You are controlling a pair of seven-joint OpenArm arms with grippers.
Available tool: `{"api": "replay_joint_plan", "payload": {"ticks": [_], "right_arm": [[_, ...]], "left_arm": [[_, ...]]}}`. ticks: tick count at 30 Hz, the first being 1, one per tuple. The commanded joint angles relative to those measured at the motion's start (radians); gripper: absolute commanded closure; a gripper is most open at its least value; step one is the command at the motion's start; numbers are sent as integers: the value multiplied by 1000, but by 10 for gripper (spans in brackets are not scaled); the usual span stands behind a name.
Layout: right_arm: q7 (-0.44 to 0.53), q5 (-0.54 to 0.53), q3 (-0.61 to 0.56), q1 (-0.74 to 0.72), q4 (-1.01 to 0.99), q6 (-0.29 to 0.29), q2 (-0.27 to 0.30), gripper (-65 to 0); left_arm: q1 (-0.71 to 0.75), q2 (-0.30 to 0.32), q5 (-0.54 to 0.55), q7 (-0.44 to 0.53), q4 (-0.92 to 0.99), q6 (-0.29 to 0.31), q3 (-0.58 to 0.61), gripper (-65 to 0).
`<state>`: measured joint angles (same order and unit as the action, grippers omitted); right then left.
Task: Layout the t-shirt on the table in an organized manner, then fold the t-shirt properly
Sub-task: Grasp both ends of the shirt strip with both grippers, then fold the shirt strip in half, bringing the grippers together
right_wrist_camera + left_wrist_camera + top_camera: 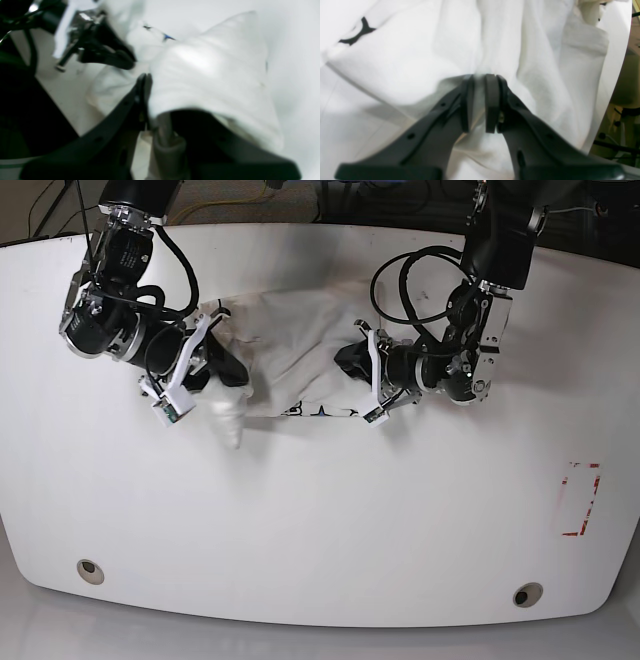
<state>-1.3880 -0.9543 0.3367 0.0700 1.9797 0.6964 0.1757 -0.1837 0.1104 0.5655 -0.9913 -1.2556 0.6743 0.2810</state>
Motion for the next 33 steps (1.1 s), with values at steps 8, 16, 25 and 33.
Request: {"api": "replay_joint_plan", "payload": {"ticks": [8,16,25,33], "right_arm": [[39,-16,-70,-26,14,2,-25,-11],[39,73,-109,-28,11,2,-58,-13],[40,80,-166,-28,11,2,-74,-14],[40,80,-187,-28,11,2,-77,-265]], "left_arm": [[0,4,-86,-67,7,-23,5,-79],[0,4,-86,-67,7,-23,4,-79],[0,4,-86,-67,7,-23,4,-79],[0,4,-86,-67,7,-23,2,-79]]}}
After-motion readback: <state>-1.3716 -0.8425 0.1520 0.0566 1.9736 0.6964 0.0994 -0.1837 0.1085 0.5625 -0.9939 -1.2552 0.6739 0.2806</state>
